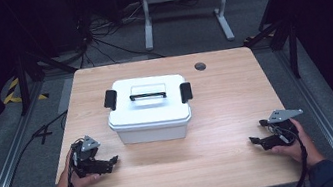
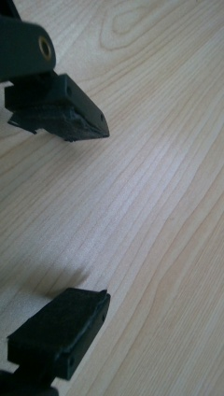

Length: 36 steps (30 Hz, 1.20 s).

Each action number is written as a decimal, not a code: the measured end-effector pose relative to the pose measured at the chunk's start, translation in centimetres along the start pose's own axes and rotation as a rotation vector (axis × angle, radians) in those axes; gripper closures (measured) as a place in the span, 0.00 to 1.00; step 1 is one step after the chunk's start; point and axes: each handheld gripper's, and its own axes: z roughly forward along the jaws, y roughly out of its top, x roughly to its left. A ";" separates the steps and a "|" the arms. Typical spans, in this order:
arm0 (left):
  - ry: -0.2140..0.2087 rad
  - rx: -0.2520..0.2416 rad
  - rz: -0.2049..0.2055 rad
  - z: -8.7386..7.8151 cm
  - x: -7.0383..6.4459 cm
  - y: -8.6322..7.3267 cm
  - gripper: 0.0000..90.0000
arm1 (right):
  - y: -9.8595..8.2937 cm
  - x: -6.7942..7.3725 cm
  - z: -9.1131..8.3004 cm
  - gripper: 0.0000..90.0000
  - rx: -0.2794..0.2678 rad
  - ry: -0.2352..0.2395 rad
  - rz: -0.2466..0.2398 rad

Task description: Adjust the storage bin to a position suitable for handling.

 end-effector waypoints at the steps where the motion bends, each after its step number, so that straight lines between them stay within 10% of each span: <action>1: -0.008 0.002 0.017 -0.1 0.2 0.0 0.00 | 0.0 0.0 0.0 0.22 0.003 0.001 -0.004; 21: -0.049 -0.003 0.028 -0.6 0.9 -0.8 0.00 | 3.4 0.5 -1.8 0.42 -0.037 0.016 -0.079; 36: -0.043 -0.005 0.043 -0.6 1.0 -0.8 0.00 | 11.9 1.5 -5.0 0.45 -0.075 0.034 -0.220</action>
